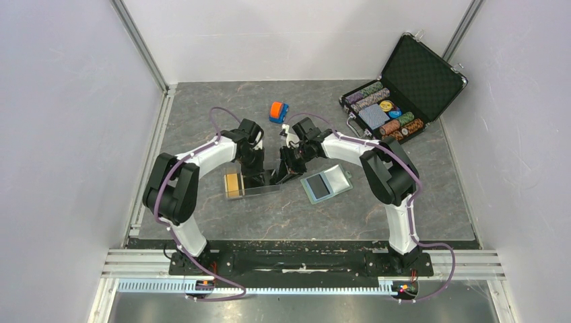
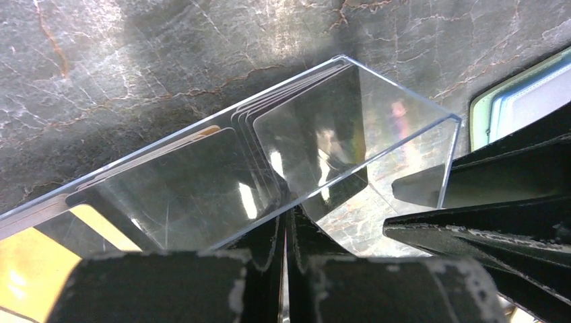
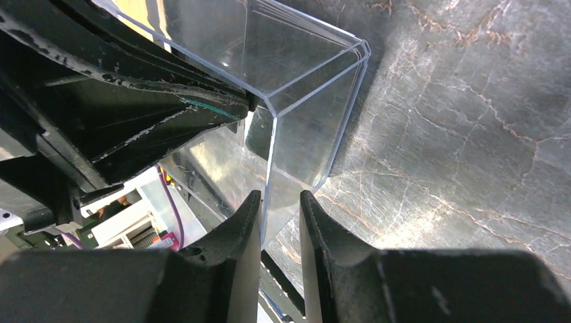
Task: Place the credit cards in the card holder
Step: Pick up the credit card from the storage box.
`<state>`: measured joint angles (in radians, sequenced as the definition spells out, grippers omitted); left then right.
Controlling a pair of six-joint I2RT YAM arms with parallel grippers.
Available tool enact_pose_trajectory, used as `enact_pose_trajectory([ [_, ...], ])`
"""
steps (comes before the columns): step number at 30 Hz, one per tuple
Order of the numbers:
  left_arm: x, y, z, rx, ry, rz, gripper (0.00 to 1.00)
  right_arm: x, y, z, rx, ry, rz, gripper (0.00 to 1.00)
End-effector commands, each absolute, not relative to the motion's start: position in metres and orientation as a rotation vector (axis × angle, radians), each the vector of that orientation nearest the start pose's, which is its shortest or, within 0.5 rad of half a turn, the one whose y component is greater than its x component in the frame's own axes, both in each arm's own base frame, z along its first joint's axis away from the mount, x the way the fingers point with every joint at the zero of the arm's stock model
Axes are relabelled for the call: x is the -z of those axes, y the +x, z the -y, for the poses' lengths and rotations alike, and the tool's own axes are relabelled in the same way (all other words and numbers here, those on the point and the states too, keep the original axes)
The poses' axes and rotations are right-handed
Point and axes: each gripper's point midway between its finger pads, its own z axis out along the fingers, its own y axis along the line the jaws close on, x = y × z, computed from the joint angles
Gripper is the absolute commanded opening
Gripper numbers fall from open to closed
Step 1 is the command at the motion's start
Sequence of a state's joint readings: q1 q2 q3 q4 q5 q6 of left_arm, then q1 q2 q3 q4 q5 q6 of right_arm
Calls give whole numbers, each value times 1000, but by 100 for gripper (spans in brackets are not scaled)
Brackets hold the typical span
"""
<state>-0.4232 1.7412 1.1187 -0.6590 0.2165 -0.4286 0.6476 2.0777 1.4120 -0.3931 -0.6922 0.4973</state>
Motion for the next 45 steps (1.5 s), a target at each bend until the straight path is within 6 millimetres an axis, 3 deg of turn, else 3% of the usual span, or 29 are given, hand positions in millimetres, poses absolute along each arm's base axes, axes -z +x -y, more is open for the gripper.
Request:
enact_pose_trajectory([
  [1, -64, 302, 205, 537, 98, -2822, 2, -76, 282, -387, -1310, -582, -2662, 12],
  [17, -60, 300, 213, 502, 169, -2869, 4, -98, 279, -394, -1260, -631, -2628, 10],
  [20, -61, 298, 209, 481, 167, -2876, 15, -98, 281, -392, -1239, -618, -2635, 10],
  [24, -63, 292, 204, 477, 146, -2873, 31, -101, 282, -388, -1191, -589, -2656, 0],
  [32, -57, 283, 188, 447, 84, -2898, 37, -101, 277, -377, -1132, -540, -2703, 0],
  [34, -52, 283, 181, 430, 68, -2904, 40, -106, 274, -378, -1154, -544, -2692, 4],
  [37, -50, 291, 176, 417, 62, -2901, 41, -116, 271, -381, -1218, -542, -2646, 32],
  [39, -50, 299, 177, 412, 78, -2898, 41, -121, 268, -383, -1265, -536, -2622, 45],
  [42, -49, 310, 183, 424, 104, -2899, 41, -125, 264, -389, -1349, -537, -2592, 55],
  [45, -49, 315, 190, 460, 121, -2901, 41, -122, 257, -392, -1421, -529, -2592, 59],
])
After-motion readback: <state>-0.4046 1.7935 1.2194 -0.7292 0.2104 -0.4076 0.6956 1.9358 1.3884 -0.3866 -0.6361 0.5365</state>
